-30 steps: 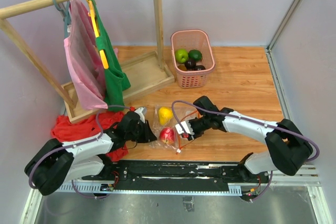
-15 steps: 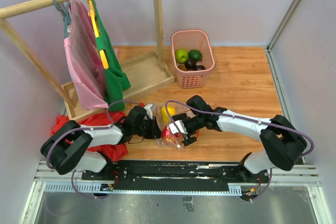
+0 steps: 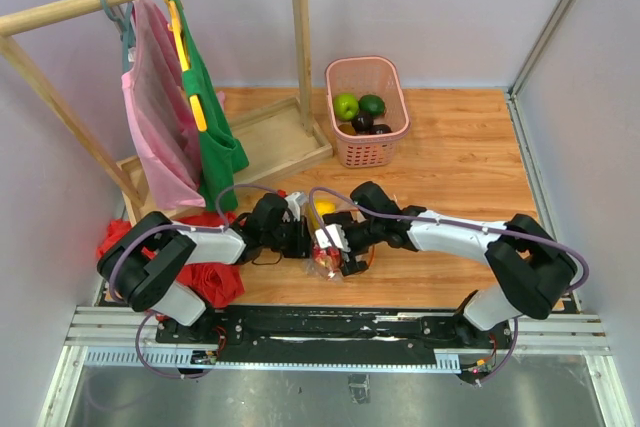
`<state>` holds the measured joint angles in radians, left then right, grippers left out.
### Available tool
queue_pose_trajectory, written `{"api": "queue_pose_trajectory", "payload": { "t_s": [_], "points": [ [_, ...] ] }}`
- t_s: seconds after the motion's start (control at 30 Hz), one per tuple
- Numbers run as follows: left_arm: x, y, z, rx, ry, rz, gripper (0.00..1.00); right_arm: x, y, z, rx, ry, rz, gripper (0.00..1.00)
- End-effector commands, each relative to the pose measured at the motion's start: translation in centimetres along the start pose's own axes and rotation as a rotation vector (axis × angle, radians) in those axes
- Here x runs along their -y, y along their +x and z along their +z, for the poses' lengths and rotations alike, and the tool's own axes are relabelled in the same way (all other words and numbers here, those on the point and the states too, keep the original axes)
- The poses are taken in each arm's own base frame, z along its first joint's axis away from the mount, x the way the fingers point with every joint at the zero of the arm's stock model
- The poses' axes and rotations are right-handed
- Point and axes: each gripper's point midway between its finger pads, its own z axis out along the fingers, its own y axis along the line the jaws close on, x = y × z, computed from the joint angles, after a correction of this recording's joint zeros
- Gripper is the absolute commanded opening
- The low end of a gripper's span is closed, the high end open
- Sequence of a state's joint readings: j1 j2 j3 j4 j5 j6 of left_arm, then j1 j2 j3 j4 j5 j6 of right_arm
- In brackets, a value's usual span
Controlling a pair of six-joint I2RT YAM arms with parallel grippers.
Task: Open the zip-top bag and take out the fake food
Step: Pick up the fake fruit from the zipper food storage bag.
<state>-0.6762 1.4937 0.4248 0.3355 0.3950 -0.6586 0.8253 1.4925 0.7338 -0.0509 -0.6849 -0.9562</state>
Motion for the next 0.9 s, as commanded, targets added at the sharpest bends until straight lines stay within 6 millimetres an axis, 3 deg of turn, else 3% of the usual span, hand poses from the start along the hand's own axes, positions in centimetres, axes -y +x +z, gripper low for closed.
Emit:
{"api": "queue_pose_trajectory", "payload": {
  "t_s": [0.0, 0.37, 0.67, 0.77, 0.87],
  "points": [
    [-0.6, 0.2, 0.5, -0.02, -0.018, 0.006, 0.04, 1.2, -0.8, 0.6, 0.018, 0.041, -0.003, 1.0],
    [-0.3, 0.1, 0.9, -0.029, -0.007, 0.001, 0.03, 1.3, -0.5, 1.4, 0.014, 0.022, -0.009, 0.91],
    [-0.2, -0.4, 0.9, -0.024, -0.012, 0.007, 0.02, 1.3, -2.4, 0.8, 0.072, 0.004, -0.021, 0.85],
    [-0.5, -0.2, 0.6, -0.018, -0.028, 0.007, 0.02, 1.2, -1.9, 0.5, 0.044, 0.003, -0.016, 0.85],
    [-1.3, 0.2, 0.3, -0.021, -0.064, 0.0, 0.02, 1.3, -1.3, -0.1, 0.028, 0.012, 0.007, 0.79]
  ]
}}
